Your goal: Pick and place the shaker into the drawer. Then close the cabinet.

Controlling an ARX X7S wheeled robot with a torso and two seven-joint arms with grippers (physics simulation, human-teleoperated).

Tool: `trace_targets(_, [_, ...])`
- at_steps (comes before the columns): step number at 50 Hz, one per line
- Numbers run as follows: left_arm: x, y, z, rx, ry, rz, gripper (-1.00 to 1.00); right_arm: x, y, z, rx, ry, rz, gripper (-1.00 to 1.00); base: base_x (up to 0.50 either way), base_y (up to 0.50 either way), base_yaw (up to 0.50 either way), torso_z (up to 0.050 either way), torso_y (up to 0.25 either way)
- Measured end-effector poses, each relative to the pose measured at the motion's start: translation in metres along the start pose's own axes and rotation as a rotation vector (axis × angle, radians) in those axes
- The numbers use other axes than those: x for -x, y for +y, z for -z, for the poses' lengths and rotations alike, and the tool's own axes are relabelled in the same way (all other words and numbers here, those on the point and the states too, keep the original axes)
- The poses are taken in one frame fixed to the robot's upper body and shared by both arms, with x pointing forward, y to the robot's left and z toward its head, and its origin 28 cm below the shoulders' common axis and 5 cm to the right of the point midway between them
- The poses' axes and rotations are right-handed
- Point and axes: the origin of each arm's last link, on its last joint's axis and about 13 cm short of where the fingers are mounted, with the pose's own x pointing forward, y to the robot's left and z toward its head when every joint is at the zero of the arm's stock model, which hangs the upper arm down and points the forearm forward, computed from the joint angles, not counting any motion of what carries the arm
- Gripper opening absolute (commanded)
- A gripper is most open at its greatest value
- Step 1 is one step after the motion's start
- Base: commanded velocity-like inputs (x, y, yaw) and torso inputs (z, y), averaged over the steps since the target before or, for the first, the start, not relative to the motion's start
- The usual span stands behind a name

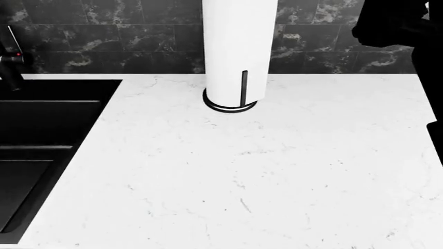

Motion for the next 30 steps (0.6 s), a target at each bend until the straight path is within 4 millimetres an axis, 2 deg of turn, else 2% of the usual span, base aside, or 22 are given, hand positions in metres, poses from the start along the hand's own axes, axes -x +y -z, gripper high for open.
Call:
trace_targets(4, [-0.014, -0.013, -0.003, -0.056, -0.021, 0.056, 1.00, 0.002, -0.001, 0.002, -0.005, 0.010, 0.006, 1.00, 0.00, 0.00, 0.00, 0.000, 0.000])
trace_targets(11, [-0.039, -0.064, 0.009, -0.056, -0.061, 0.027, 1.00, 0.006, -0.010, 0.004, -0.005, 0.022, 0.036, 1.00, 0.00, 0.00, 0.00, 0.000, 0.000])
trace_targets(14, [-0.044, -0.078, 0.015, -0.037, -0.051, 0.078, 1.00, 0.007, -0.014, 0.005, -0.004, 0.026, 0.051, 1.00, 0.00, 0.00, 0.00, 0.000, 0.000])
trace_targets(23, [-0.051, -0.110, 0.036, 0.056, 0.035, 0.362, 1.00, 0.010, -0.022, 0.007, -0.001, 0.035, 0.082, 1.00, 0.00, 0.00, 0.00, 0.000, 0.000])
trace_targets(30, [-0.052, -0.118, 0.041, 0.099, 0.052, 0.443, 1.00, 0.014, -0.025, 0.007, 0.002, 0.037, 0.098, 1.00, 0.00, 0.00, 0.00, 0.000, 0.000])
